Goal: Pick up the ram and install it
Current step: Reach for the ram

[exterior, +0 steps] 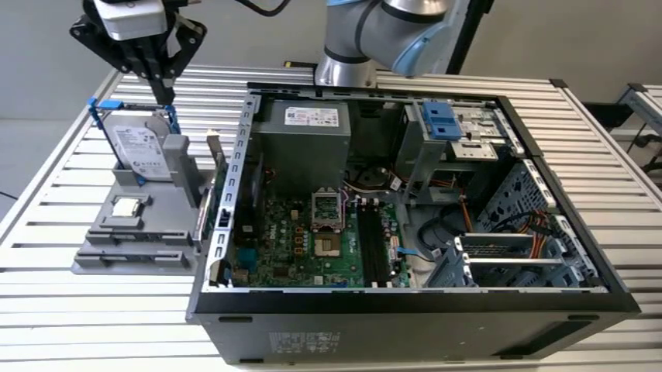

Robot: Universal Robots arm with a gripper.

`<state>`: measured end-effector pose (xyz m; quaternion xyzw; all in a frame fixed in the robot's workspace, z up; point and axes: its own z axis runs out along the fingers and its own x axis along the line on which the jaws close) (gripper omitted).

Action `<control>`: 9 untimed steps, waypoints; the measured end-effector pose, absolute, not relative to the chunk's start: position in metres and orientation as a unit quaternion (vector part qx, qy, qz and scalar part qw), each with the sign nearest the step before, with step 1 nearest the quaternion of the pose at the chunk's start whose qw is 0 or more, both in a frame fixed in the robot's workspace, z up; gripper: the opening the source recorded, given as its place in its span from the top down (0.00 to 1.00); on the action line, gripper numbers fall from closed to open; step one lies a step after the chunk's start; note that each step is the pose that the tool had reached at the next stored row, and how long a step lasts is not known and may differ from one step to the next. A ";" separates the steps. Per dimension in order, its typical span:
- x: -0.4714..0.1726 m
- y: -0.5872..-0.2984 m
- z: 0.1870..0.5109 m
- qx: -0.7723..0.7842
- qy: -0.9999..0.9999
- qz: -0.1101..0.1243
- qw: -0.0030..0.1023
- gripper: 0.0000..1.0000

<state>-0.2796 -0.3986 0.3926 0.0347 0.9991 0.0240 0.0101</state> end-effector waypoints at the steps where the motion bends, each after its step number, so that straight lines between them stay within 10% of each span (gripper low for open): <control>1: -0.284 -0.399 0.393 0.035 0.999 0.024 0.010 1.00; 9: -0.321 -0.399 0.393 0.035 0.999 0.024 0.010 1.00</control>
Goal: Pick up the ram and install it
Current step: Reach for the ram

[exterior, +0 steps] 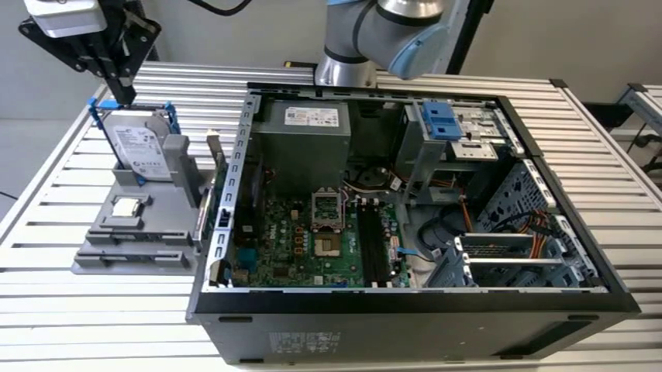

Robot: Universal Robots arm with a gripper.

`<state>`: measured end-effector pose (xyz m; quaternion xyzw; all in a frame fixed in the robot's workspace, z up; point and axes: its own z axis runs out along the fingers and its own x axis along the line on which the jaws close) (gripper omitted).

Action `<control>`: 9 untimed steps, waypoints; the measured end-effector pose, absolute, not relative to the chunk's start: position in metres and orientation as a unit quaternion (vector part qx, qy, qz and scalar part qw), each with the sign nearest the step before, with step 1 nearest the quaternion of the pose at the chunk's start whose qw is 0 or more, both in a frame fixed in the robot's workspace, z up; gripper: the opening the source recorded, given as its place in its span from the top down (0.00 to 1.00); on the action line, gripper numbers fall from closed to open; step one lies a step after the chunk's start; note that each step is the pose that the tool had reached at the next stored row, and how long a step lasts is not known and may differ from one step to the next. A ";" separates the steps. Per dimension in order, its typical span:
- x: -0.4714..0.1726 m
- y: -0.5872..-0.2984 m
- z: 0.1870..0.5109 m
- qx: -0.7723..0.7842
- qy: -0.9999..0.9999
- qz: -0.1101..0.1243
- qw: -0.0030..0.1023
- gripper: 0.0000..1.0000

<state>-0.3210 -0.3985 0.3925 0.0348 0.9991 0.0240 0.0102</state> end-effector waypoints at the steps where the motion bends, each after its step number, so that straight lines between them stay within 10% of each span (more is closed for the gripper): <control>1: -0.325 -0.399 0.393 0.035 0.999 0.024 0.010 1.00; 9: -0.347 -0.399 0.393 0.035 0.999 0.024 0.010 1.00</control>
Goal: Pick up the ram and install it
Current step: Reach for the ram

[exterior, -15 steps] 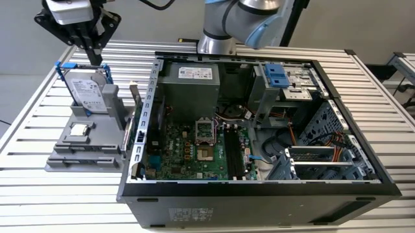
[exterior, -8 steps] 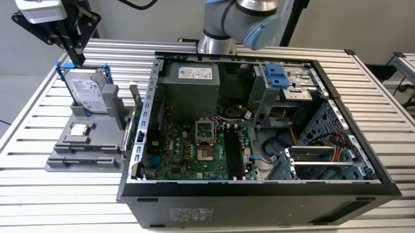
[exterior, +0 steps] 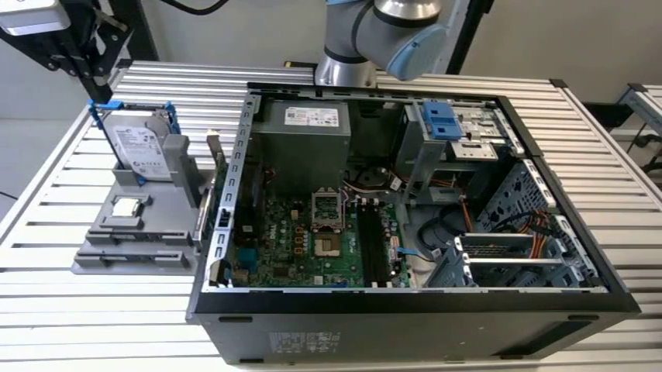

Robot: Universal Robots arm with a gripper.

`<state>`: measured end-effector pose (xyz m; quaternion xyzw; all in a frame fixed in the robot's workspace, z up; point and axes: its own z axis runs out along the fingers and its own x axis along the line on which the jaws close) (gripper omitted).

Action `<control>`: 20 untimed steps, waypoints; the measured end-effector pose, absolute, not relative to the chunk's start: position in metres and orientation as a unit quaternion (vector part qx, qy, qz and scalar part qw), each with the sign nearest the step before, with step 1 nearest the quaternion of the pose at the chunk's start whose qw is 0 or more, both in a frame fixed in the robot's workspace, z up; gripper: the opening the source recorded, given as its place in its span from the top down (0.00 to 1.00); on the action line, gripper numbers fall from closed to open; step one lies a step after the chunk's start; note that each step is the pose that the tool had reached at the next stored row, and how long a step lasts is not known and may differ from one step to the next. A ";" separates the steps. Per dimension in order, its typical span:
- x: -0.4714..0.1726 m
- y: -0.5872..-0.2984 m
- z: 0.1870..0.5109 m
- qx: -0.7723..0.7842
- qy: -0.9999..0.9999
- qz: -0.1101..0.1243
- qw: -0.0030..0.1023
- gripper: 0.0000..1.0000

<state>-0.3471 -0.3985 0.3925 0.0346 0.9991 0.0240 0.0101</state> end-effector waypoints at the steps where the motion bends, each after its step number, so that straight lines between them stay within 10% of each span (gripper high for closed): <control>1: -0.347 -0.399 0.393 0.035 0.999 0.024 0.010 1.00; 20: -0.348 -0.475 0.390 0.035 0.999 0.024 0.010 1.00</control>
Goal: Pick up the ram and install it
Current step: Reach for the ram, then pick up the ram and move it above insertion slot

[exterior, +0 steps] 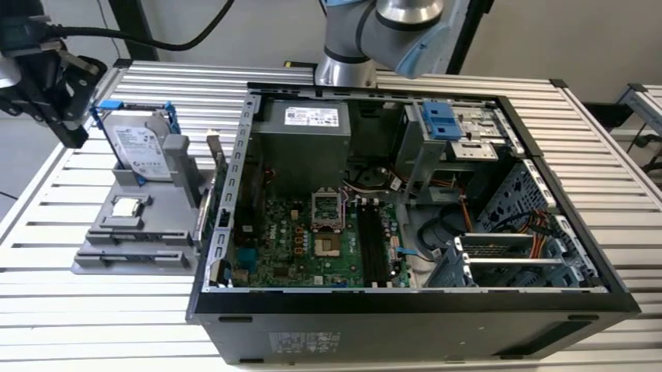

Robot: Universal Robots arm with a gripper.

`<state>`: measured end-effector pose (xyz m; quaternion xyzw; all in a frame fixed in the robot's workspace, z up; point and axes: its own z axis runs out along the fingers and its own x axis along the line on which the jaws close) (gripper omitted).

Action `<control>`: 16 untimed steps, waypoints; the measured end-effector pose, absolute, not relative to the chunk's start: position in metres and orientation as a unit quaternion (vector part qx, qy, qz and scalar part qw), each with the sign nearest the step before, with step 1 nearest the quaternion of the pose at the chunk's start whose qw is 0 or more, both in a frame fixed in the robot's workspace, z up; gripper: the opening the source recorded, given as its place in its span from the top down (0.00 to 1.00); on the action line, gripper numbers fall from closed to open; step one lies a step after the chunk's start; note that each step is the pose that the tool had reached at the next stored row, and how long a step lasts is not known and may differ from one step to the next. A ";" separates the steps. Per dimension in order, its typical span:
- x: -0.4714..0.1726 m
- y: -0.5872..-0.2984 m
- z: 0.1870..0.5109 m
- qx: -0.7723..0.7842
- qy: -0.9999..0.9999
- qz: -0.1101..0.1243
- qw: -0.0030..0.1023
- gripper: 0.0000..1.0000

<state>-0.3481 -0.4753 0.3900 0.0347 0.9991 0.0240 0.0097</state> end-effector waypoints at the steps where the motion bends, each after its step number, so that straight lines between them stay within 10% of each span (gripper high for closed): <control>1: -0.348 -0.480 0.390 0.035 0.999 0.024 0.010 1.00; 16: -0.349 -0.495 0.389 0.035 0.999 0.024 0.009 1.00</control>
